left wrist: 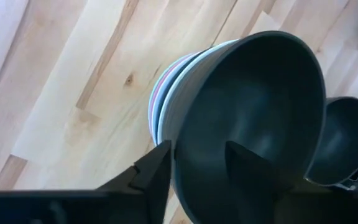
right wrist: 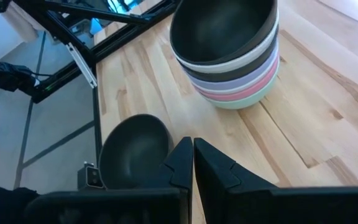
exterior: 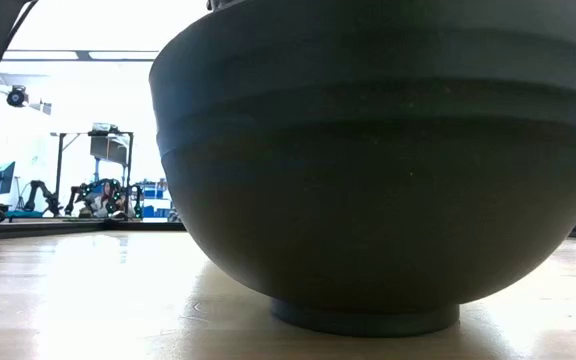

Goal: Nest bowls inside each other
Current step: Stack the left black bowl on top of the white bowl

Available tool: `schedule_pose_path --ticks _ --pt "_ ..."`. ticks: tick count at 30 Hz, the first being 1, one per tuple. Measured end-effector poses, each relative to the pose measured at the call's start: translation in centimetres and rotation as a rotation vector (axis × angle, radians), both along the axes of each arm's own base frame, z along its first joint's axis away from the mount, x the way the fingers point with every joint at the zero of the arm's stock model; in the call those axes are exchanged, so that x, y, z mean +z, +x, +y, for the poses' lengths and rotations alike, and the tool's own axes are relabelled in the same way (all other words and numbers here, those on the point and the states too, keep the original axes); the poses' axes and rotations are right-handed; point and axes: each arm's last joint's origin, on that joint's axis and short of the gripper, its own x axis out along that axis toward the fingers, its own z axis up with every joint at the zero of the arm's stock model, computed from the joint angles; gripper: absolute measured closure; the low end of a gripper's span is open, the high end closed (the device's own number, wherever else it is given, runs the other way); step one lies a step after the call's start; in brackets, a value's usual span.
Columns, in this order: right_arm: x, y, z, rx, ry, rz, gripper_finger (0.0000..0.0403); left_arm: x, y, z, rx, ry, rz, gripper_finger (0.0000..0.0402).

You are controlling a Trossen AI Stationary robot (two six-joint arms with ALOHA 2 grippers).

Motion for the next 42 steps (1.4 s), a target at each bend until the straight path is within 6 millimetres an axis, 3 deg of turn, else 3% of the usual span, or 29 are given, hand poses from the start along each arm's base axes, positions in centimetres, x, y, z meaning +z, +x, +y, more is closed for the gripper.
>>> schedule_pose_path --ticks 8,16,42 --pt "0.1 0.0 0.0 -0.01 -0.002 -0.01 0.0394 -0.1 0.0 0.0 -0.045 0.016 -0.005 0.0393" --pt "0.1 0.1 0.0 -0.013 -0.003 -0.015 0.0394 -1.5 0.2 0.1 -0.05 0.009 0.029 0.039" --pt "-0.8 2.5 1.4 -0.01 0.014 -0.04 0.0394 -2.6 0.0 0.8 -0.079 0.013 0.059 0.0389"
